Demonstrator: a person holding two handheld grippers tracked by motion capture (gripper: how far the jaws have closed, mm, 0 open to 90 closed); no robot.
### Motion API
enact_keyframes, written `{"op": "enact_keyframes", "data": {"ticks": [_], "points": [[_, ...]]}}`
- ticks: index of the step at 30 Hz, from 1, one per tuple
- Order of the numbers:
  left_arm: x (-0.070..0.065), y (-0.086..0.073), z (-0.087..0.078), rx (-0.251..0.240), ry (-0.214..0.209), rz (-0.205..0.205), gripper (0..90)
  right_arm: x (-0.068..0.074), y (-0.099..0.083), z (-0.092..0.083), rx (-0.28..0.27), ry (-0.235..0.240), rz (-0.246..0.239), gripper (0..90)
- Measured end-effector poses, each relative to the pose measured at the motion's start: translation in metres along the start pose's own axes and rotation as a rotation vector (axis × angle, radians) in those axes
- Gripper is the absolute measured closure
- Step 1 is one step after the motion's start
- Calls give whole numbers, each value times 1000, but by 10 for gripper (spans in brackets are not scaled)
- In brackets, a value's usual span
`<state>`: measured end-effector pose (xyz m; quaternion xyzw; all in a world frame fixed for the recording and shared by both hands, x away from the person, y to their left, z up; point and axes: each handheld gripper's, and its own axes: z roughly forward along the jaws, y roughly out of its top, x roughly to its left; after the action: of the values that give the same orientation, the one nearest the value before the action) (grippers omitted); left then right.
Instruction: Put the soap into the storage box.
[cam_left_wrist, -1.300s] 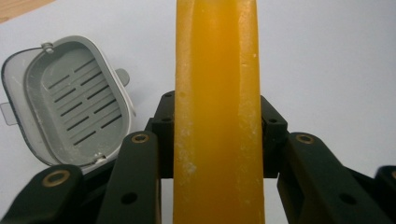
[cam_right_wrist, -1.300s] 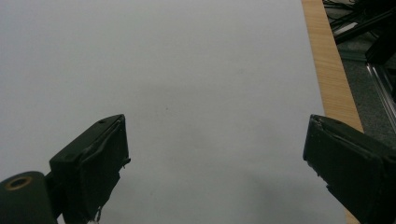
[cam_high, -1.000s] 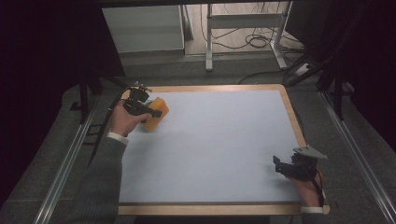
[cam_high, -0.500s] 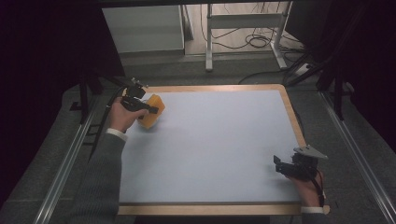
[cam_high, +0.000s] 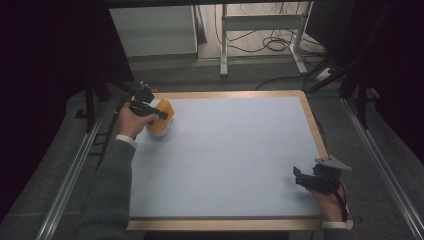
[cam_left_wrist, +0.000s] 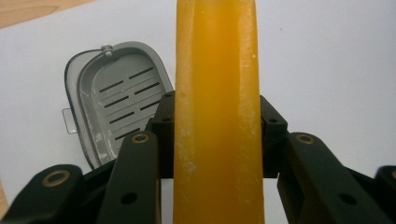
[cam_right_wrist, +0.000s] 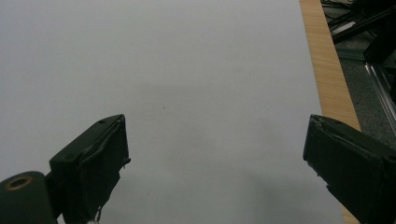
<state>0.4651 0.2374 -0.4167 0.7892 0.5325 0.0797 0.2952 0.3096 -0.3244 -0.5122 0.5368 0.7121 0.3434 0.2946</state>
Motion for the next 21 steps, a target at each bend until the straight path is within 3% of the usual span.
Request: {"op": "enact_keyframes", "data": {"ticks": [13,21], "points": [[18,5,8,-5,-10,-54,606,-3,0,-2,-5,-4,8,67],[31,9,18,13,28,-81,606,-3,0,-2,-5,-7,8,67]]}}
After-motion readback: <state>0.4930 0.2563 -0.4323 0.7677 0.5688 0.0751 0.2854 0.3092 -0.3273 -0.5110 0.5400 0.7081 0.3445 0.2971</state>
